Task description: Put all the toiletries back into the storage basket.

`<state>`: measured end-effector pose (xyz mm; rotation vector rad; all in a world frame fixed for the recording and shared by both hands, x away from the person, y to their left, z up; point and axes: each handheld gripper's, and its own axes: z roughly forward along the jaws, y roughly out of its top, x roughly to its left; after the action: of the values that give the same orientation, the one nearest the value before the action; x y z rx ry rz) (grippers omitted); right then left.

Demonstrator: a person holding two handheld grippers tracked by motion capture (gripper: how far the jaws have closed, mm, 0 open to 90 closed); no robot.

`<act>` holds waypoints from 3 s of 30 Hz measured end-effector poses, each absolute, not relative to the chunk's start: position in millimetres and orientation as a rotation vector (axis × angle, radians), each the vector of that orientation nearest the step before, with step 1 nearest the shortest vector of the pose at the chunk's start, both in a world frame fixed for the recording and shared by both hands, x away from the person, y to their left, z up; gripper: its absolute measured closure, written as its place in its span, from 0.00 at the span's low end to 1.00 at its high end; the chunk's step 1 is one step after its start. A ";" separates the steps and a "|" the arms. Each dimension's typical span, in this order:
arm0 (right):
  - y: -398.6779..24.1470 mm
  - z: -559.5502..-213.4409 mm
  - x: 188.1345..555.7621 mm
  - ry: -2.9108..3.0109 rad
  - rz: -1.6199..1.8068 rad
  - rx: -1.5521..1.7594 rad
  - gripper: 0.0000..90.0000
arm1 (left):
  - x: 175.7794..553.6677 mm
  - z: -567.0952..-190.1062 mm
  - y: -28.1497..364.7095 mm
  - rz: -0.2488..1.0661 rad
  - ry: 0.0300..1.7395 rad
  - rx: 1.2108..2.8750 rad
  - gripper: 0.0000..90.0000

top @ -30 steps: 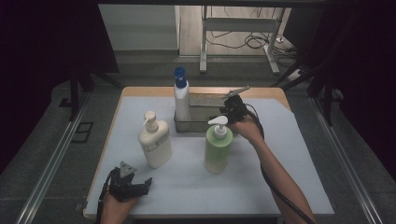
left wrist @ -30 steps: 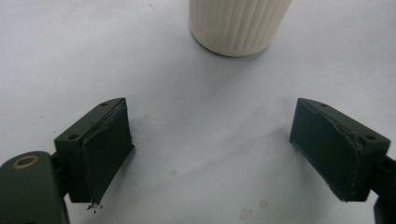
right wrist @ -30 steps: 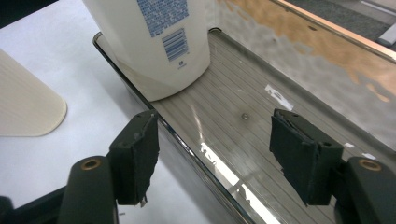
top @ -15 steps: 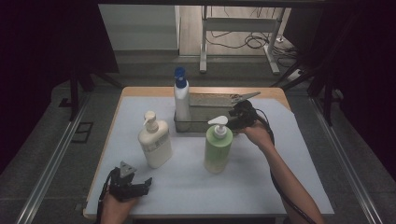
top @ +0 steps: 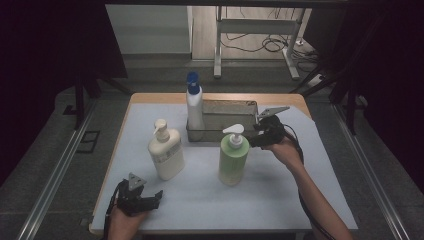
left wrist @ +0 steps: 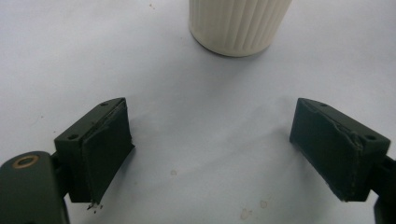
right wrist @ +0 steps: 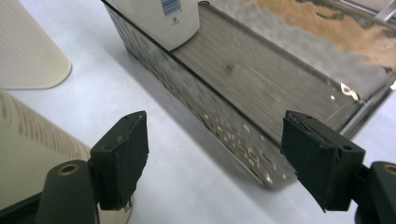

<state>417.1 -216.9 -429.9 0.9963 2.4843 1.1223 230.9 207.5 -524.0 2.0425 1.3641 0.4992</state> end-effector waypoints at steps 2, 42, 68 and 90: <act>-220.9 -431.5 413.8 2.480 1.128 1.001 0.25 | 230.9 -524.0 207.5 0.499 1.364 2.042 0.13; -248.8 -454.2 338.5 2.567 1.214 0.897 0.09 | 230.7 -523.9 207.6 0.500 1.363 2.046 0.13; -199.5 -438.2 319.2 2.601 1.311 0.770 0.10 | 230.7 -523.9 207.6 0.501 1.362 2.047 0.13; -173.4 -424.2 329.9 2.543 1.301 0.740 0.11 | 231.0 -523.9 207.7 0.501 1.360 2.046 0.13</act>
<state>329.9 -173.4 -424.2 0.7396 2.5430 1.3007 231.0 207.7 -523.9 2.0465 1.3604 0.5015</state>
